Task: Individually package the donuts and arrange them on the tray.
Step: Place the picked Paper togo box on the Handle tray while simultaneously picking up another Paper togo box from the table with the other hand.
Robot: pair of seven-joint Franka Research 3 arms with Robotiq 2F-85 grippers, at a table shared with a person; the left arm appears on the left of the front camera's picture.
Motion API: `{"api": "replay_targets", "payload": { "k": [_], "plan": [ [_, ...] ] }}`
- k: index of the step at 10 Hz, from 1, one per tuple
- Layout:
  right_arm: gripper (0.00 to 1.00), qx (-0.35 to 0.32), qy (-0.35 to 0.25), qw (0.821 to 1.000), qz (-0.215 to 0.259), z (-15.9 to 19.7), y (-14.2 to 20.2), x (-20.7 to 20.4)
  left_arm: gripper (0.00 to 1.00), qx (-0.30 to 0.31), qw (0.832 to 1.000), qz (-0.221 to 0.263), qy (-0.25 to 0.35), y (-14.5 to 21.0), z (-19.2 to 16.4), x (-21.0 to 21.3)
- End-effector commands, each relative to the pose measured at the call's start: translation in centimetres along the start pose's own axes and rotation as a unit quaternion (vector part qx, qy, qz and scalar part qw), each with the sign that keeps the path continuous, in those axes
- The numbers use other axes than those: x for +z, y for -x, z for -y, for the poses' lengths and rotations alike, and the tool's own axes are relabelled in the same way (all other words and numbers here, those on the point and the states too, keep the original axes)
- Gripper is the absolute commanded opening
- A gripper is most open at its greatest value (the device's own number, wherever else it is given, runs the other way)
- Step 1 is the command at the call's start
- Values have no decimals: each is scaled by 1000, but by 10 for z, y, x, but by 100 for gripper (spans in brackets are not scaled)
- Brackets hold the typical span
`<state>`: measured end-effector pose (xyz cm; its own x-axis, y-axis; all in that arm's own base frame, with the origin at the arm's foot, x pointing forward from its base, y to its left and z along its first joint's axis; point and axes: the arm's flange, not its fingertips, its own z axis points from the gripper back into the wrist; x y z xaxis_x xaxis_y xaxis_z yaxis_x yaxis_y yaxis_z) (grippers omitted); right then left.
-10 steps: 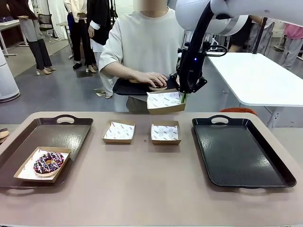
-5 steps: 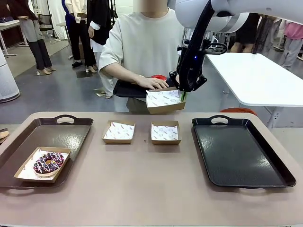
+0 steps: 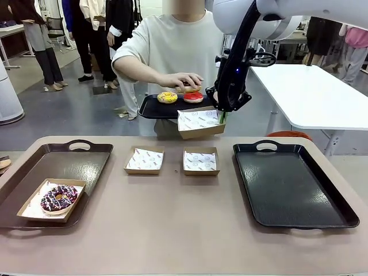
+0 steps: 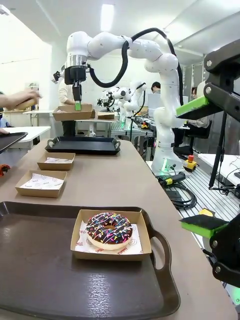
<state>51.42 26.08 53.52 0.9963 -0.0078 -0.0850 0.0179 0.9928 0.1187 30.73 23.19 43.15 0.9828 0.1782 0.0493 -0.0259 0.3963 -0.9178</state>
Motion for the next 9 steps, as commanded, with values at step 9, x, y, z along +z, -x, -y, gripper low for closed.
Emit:
{"api": "replay_targets", "payload": {
  "k": [9],
  "plan": [
    [0,-2,1,1000,1,3,3,-2,100,-10,1000,6,11,4,1,-1]
  ]
}}
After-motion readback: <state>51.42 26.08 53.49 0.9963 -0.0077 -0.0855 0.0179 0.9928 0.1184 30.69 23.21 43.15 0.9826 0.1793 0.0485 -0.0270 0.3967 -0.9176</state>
